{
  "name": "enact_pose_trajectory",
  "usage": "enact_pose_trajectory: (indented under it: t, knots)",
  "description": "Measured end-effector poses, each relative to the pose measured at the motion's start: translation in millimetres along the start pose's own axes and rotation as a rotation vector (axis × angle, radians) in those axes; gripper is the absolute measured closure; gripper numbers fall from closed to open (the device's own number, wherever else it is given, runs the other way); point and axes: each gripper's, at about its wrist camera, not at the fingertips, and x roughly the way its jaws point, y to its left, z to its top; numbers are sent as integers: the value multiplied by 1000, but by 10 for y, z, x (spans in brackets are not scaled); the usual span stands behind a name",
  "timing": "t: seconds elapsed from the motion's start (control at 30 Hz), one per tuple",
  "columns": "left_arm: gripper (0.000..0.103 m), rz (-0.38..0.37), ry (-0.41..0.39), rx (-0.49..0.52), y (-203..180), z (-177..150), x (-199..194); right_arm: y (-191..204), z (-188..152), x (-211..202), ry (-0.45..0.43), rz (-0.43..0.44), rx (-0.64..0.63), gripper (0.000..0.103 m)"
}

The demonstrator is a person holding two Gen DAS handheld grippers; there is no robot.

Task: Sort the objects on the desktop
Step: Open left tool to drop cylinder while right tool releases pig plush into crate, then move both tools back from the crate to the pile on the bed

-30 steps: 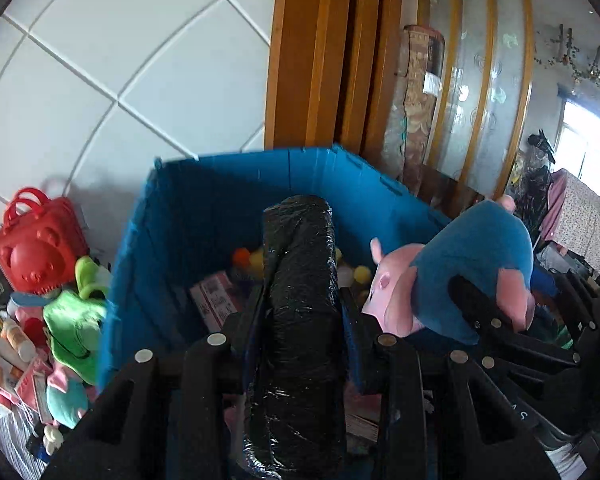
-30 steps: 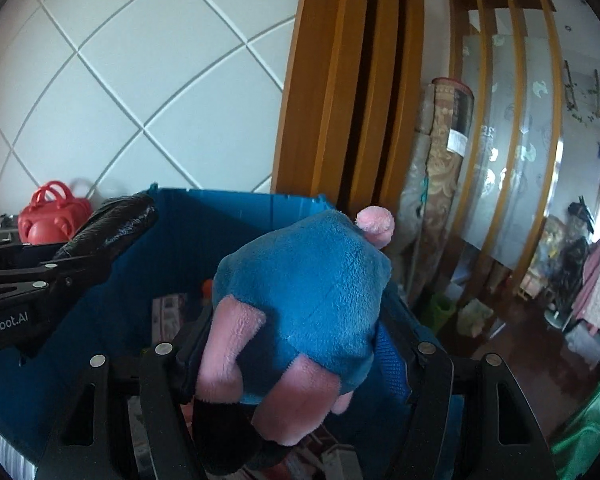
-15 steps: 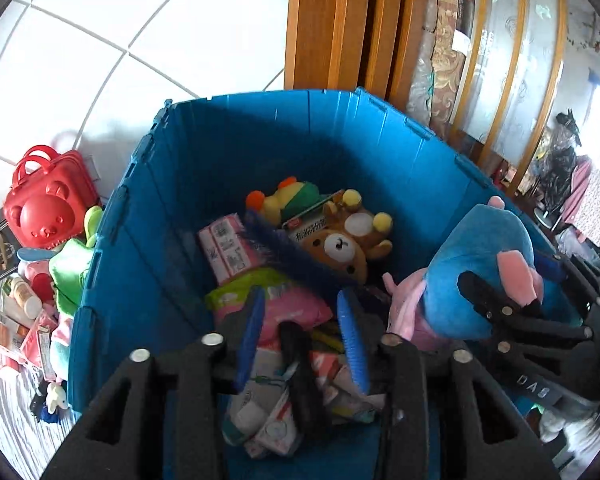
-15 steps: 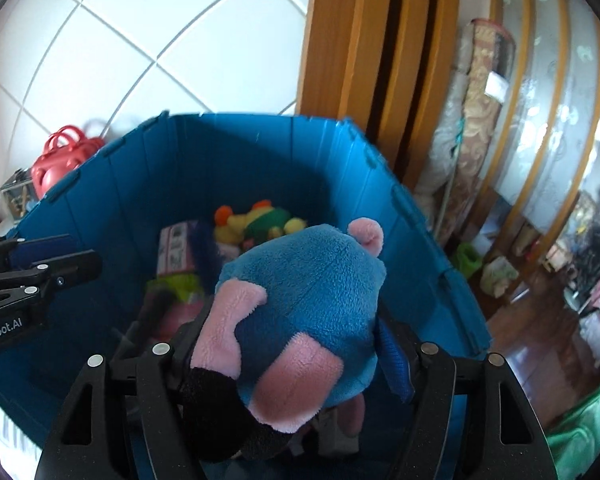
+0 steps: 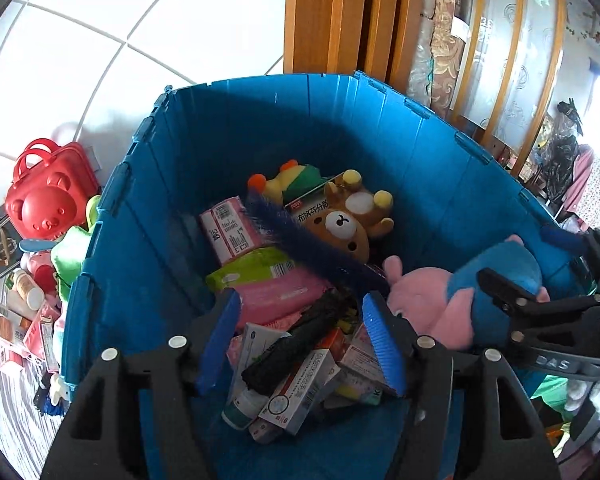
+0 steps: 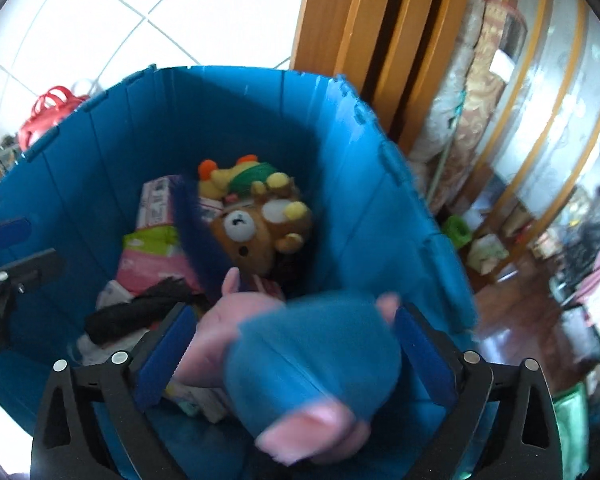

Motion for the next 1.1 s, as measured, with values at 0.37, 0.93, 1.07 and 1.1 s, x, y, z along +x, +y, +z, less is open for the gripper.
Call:
enact_pose_trajectory:
  t: [0.37,0.93,1.07,1.1]
  knots:
    - [40,-7,-5,10,-10,-49,-58,-21,-9,-230,-43,5,-3,0]
    - [35,51,-145,-19,440,-165,-652,465,101,-550,-128,67,-17,0]
    - [31,84,-190,-49,729,-238,-860,816,168,-645,-152,93,-47,0]
    - [31,93,-200,-61,837,-266,-924,900,188,-677,-160,98,-53,0]
